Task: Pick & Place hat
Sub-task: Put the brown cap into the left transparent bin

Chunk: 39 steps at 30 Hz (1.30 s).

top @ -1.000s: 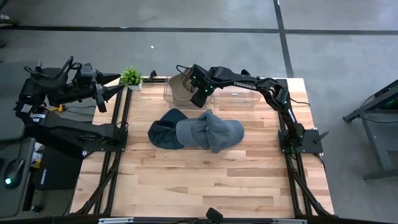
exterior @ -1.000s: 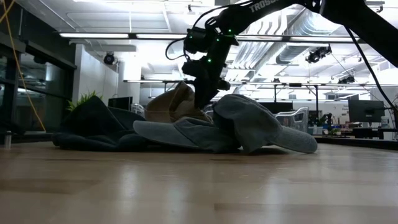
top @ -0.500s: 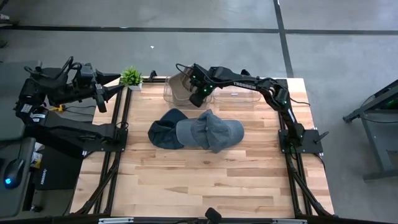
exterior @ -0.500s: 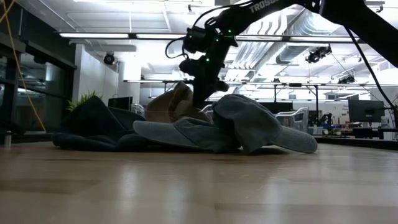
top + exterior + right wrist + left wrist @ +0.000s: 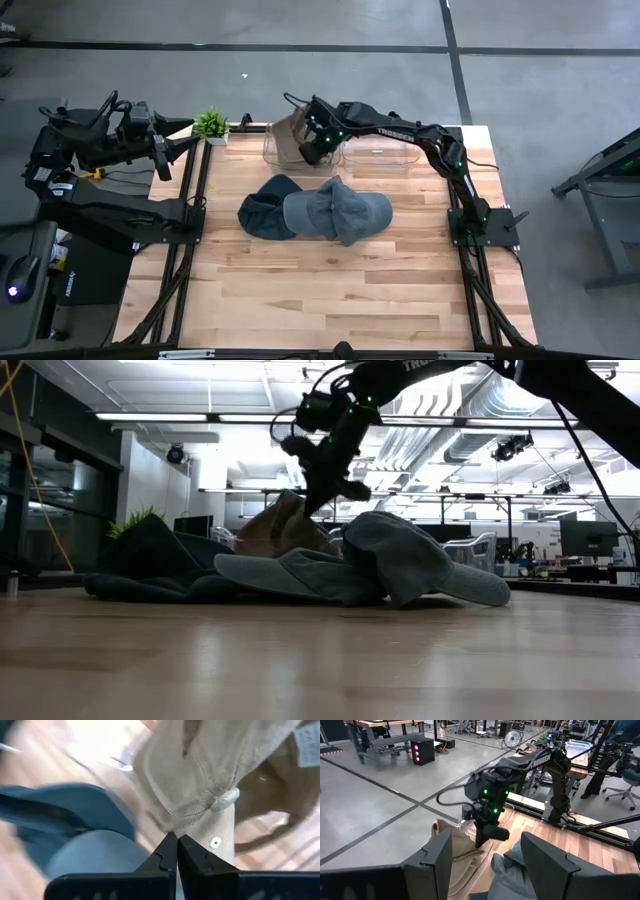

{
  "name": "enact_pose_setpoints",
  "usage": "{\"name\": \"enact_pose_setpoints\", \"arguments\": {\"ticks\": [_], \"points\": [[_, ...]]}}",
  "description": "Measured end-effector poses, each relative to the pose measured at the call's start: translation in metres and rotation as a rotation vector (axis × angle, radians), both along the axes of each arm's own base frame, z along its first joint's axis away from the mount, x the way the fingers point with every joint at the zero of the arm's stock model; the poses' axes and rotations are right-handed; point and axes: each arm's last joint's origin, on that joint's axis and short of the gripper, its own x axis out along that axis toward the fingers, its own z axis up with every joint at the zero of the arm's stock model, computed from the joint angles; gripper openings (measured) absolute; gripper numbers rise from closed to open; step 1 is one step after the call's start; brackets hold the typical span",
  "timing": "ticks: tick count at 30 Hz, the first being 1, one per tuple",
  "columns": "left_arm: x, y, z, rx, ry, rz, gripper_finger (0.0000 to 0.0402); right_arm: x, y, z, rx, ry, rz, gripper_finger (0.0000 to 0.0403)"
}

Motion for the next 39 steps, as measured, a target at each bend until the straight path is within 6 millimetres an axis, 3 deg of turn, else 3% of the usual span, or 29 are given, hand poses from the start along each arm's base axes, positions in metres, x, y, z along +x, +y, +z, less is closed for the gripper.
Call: {"name": "enact_pose_setpoints", "arguments": {"ticks": [7,19,35,39], "points": [[0.0,0.0,0.0,-0.002,0.0,-0.008,0.0193,0.001,-0.001,0.019,0.132,-0.088,-0.071,0.0],[0.0,-0.001,0.0,-0.005,0.0,-0.022,0.0193,-0.01,-0.009,-0.026,0.156,0.039,-0.175,0.0],[0.0,-0.001,0.0,-0.009,-0.003,-0.021,0.0193,-0.015,-0.013,-0.028,0.117,0.076,-0.14,0.0001],[0.0,-0.001,0.0,-0.013,-0.004,-0.02,0.0193,-0.014,-0.014,-0.028,0.095,0.072,-0.113,0.0021]]}}
